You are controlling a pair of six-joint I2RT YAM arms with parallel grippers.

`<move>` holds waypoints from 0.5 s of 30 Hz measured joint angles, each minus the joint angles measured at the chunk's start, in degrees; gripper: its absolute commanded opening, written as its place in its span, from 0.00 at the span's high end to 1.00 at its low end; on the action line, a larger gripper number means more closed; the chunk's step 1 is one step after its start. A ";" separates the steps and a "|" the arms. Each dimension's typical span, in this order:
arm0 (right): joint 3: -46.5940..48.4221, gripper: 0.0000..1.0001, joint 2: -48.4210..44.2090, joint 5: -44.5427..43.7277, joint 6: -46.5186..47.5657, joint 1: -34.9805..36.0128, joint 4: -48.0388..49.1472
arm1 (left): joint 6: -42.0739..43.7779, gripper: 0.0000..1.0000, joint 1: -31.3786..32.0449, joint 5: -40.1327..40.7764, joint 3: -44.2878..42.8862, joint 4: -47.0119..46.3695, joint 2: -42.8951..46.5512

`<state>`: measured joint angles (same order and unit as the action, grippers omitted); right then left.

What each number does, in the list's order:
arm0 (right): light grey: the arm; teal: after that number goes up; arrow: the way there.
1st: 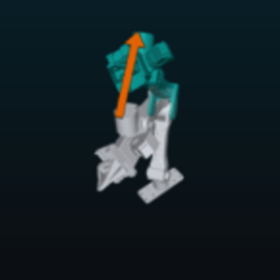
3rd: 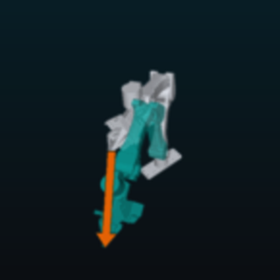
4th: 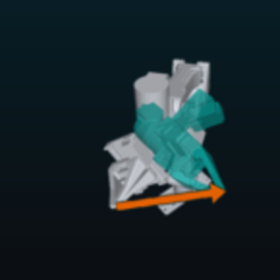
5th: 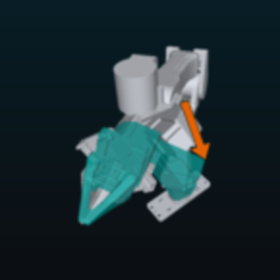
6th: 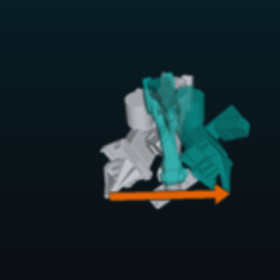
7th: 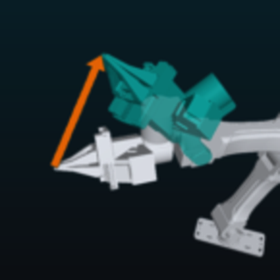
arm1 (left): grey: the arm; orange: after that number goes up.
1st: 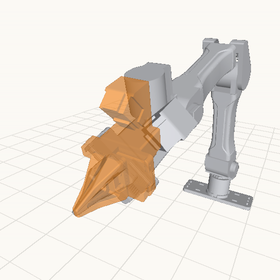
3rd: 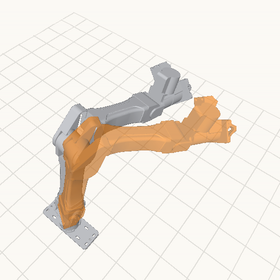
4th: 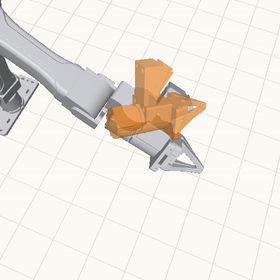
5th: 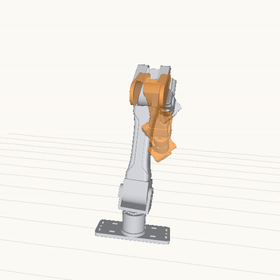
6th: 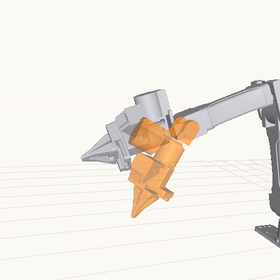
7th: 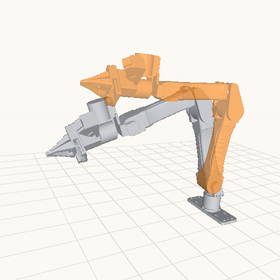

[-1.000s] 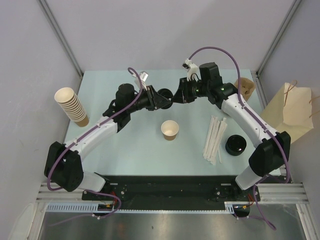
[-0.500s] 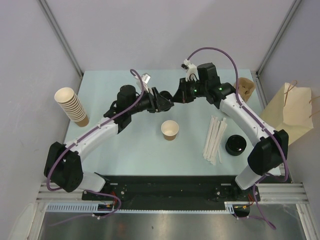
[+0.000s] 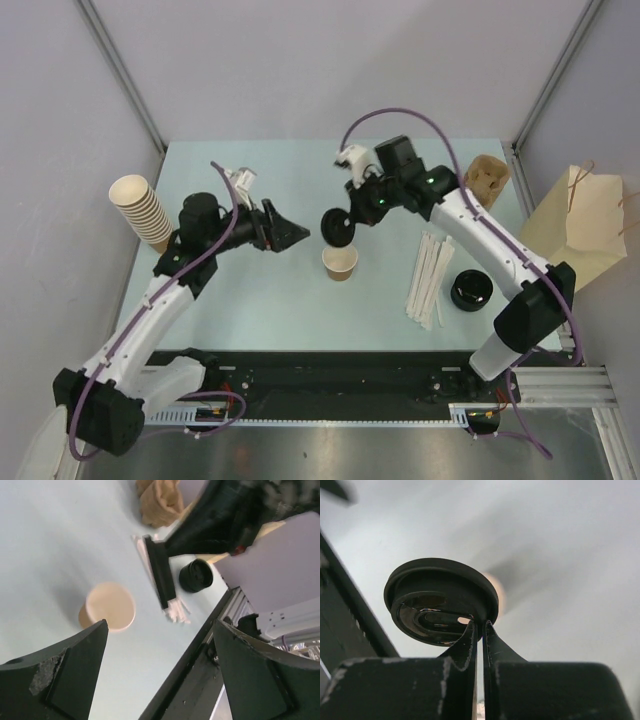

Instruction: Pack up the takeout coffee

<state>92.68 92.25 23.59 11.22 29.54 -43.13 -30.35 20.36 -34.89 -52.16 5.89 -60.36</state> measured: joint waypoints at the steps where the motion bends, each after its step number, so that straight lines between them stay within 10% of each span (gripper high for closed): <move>1: 0.46 1.00 0.00 -2.08 3.13 3.87 -1.73 | -0.07 0.08 -1.11 -1.14 2.80 -0.42 2.25; 7: 7.34 1.00 4.90 -9.94 14.88 17.94 -13.64 | -4.39 0.07 -9.33 -3.89 15.54 -1.31 4.92; 15: 27.30 1.00 22.88 -16.41 20.57 17.53 -28.13 | -5.75 0.07 -10.97 -4.39 16.94 -2.25 5.92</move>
<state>119.98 115.13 7.18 31.79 47.07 -71.26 -36.10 9.39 -39.29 -35.22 3.64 -54.43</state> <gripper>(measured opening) 0.021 0.926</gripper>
